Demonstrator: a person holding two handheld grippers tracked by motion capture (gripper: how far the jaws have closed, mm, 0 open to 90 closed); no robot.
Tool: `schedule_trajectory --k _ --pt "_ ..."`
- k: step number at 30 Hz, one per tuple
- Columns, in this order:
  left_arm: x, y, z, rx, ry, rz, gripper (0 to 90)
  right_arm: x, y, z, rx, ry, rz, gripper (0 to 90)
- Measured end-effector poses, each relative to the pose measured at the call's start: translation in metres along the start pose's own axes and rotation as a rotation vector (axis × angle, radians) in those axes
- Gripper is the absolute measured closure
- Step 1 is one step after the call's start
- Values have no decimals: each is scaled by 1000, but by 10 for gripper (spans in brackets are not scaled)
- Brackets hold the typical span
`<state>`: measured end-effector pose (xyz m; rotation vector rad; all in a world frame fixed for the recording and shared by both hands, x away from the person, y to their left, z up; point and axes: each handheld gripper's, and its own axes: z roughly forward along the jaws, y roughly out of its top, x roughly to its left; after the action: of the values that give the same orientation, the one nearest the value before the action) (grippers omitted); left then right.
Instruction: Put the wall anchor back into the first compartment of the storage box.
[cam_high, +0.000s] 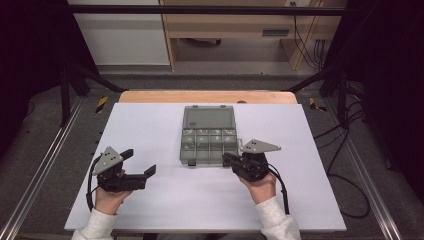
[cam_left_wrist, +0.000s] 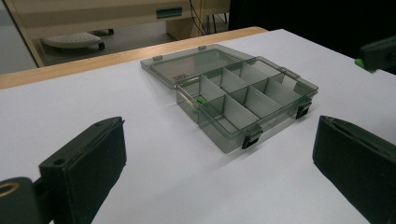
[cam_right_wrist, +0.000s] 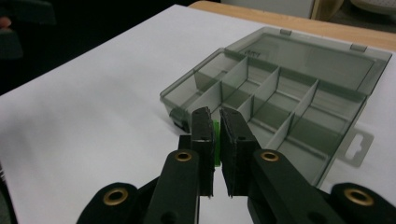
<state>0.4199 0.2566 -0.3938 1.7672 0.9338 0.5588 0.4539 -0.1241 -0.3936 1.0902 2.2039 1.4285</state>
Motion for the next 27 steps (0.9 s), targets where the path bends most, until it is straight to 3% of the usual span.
schedule_trajectory --k 12,18,27 --pt "1 0 0 3 -1 3 24 -9 31 37 -56 -28 19 849" --pt "1 0 1 3 -3 3 24 -10 46 56 -47 -49 1 849" --pt "1 0 2 3 -4 -1 24 -11 60 70 -43 -68 -10 849"
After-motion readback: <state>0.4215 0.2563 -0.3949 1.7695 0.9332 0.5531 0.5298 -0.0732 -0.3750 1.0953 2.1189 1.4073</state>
